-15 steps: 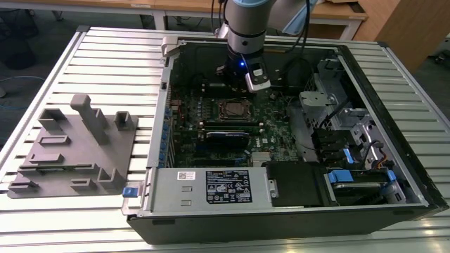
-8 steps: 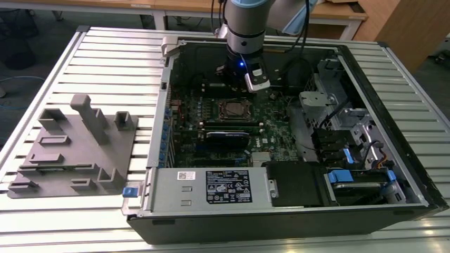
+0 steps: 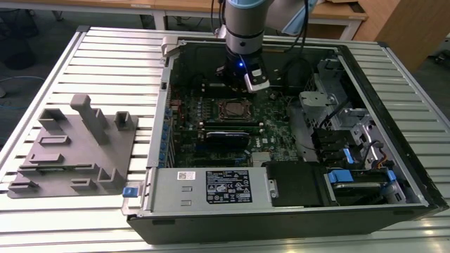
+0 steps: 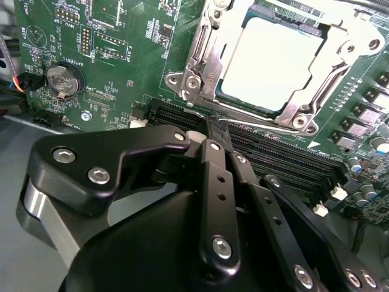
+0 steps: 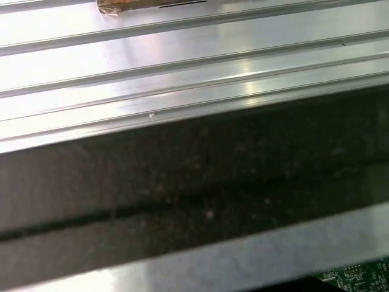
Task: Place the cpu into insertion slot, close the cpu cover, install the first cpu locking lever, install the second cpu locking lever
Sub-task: 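Install the first cpu locking lever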
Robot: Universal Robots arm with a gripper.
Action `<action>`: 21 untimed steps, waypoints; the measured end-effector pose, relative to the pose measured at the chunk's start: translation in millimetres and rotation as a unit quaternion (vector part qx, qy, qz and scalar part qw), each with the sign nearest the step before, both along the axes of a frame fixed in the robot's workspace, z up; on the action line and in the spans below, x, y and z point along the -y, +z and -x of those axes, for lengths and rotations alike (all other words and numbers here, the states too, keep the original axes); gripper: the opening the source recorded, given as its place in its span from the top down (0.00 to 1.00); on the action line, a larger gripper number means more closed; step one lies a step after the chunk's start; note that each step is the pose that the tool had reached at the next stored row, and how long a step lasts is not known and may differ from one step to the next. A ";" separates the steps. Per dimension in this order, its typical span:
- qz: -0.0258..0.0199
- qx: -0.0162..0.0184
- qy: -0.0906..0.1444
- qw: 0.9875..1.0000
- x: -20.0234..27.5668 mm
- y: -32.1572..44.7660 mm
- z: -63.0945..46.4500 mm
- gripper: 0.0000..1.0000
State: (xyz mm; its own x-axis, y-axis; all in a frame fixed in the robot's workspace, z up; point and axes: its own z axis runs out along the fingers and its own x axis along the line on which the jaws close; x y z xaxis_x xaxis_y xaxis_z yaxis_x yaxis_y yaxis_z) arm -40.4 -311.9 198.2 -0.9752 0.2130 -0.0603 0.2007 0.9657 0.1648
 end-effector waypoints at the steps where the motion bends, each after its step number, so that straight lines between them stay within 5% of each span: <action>1: 0.000 0.001 0.000 1.000 0.0 -0.1 0.2 0.89; 9: 0.000 0.005 0.000 1.000 0.1 -1.1 1.4 0.89; 21: 0.001 0.006 0.000 1.000 0.3 0.2 1.8 0.89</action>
